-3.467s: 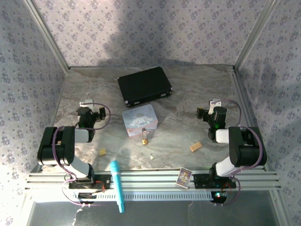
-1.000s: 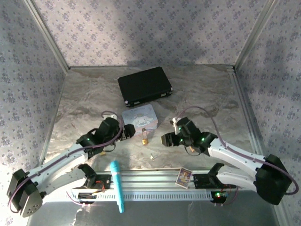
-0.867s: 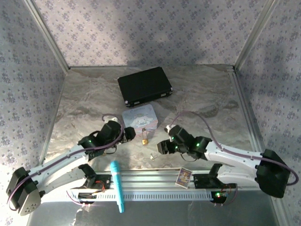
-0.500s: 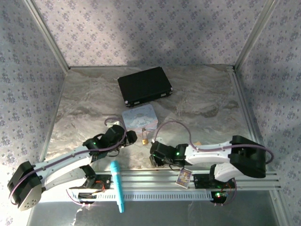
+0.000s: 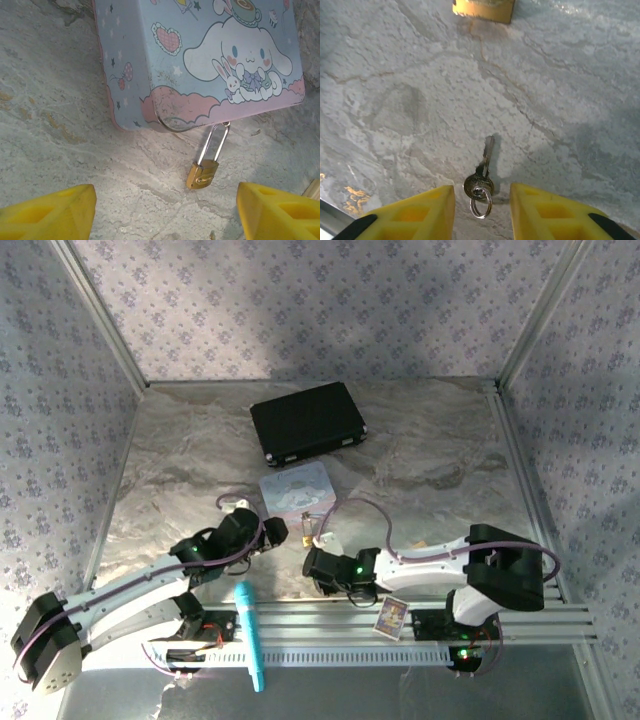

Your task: Unlock a padlock with a key

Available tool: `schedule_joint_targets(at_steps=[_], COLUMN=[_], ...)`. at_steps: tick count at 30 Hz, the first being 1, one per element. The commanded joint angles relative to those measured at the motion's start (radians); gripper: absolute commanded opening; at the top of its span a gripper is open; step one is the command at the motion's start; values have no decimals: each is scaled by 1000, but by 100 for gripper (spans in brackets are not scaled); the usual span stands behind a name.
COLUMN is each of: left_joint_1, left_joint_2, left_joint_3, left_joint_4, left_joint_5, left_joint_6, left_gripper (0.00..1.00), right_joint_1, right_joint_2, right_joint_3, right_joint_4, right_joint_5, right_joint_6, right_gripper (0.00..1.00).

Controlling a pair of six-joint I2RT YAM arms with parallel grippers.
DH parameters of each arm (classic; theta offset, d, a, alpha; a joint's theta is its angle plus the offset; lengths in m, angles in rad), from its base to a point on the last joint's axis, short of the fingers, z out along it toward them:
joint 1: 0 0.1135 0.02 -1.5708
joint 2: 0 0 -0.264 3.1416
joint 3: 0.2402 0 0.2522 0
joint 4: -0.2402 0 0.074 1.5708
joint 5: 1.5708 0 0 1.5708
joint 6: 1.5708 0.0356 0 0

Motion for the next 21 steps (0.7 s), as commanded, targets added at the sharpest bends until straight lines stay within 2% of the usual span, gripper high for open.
schedule_joint_targets(at_steps=[1, 3, 7, 10, 12, 16, 21], left_joint_1=[-8, -9, -9, -9, -9, -9, -16], left_joint_2=[-14, -12, -3, 11, 21, 35, 65], left_joint_3=[-9, -12, -14, -13, -13, -10, -12], left_joint_4=[-22, -18, -13, -3, -1, 12, 80], left_joint_5=[-26, -26, -37, -41, -38, -17, 29], left_joint_6=[-21, -25, -33, -33, -32, -31, -27], left_gripper=[74, 74, 74, 74, 74, 73, 65], right_joint_1=[13, 17, 9, -6, -17, -43, -90], right_joint_2=[27, 41, 78, 91, 88, 40, -59], right_joint_3=[35, 35, 30, 16, 6, -51, -136], right_joint_4=[-51, -41, -11, 38, 51, 121, 233], right_joint_5=[25, 13, 1, -17, -22, -57, -140], right_joint_6=[23, 19, 24, 22, 12, -13, -87], right_gripper=[32, 27, 25, 14, 11, 2, 0])
